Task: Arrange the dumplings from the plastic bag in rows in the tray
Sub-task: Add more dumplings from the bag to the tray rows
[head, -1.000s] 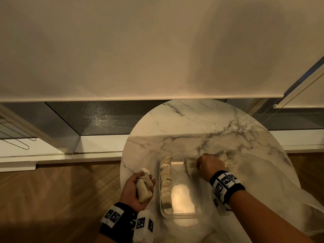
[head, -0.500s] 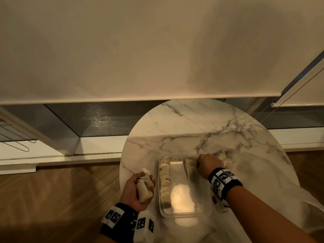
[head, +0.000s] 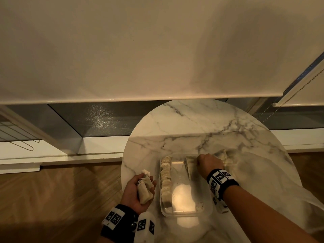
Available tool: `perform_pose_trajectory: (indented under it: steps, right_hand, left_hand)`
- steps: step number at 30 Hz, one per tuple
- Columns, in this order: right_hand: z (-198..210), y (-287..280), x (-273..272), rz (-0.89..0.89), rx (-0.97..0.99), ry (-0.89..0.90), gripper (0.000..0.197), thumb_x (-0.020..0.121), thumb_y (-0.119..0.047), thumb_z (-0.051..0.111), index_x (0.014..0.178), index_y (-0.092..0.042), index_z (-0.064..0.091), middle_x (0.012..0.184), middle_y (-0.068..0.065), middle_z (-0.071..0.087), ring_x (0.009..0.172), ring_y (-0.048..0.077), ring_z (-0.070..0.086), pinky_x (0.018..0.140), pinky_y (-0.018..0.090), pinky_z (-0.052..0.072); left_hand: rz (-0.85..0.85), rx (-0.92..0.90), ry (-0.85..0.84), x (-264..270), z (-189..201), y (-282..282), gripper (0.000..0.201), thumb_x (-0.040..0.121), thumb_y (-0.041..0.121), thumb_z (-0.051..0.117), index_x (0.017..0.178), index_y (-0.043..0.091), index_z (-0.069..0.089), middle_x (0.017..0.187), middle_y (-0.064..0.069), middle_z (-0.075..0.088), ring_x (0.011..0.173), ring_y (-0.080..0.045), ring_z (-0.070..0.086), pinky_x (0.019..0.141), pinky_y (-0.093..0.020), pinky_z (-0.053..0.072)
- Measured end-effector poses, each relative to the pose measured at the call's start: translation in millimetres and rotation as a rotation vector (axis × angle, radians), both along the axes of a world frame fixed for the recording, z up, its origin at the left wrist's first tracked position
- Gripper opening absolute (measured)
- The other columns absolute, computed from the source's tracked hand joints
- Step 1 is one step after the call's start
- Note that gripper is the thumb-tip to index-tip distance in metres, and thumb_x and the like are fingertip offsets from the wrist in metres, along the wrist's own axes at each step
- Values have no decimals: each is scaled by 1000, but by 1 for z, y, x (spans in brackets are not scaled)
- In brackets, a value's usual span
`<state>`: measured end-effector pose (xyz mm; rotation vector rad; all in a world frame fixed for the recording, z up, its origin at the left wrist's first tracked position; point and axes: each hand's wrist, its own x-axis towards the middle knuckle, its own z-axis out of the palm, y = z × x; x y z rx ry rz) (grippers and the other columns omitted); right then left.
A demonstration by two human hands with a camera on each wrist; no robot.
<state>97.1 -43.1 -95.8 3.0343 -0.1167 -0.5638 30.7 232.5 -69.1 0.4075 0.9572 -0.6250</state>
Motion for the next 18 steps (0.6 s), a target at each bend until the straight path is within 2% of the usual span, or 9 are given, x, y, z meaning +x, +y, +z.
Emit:
perform_pose_trajectory:
  steps: [5,8,10,13,16,18]
  right_hand:
    - [1,-4,-6,-9,70,-42,24,95,-37,45,109,-28,63,104,1,66,96,23,63,81,35,54]
    - [8,-4,-13,-46,155,-72,27,93,-42,49,111,-28,63,106,0,66,96,22,63,81,35,54]
    - [18,-1,-20,-99,279,-102,24,92,-42,53,108,-29,66,100,-3,68,92,19,64,77,31,53]
    - [40,16,-38,-120,610,-123,17,89,-39,62,101,-29,71,78,-9,67,73,5,62,71,30,55]
    - [65,44,-61,-71,825,-116,15,87,-42,66,98,-32,71,74,-11,66,69,1,61,70,24,55]
    - [77,63,-74,-22,907,-86,25,84,-53,64,95,-32,72,74,-11,66,71,2,62,68,23,54]
  left_hand:
    - [22,-49,-8,-1,-7,0,26,73,30,65,77,5,70,78,4,57,70,-11,60,57,-21,53]
    - [11,-22,-22,-2,-5,-1,30,74,30,64,70,3,74,77,2,61,67,-14,63,56,-21,52]
    - [5,-27,-24,-3,-4,-2,31,76,30,63,70,2,74,77,1,63,67,-14,63,60,-20,50]
    - [24,-76,-22,-5,-4,-5,30,75,29,64,71,0,72,72,3,59,67,-9,58,75,-14,40]
    - [30,-94,-36,-4,0,-13,26,75,25,64,75,0,67,70,0,57,63,-10,56,73,-15,42]
    - [36,-82,-58,-4,3,-21,21,78,23,63,77,2,65,71,-2,56,66,-12,53,70,-18,47]
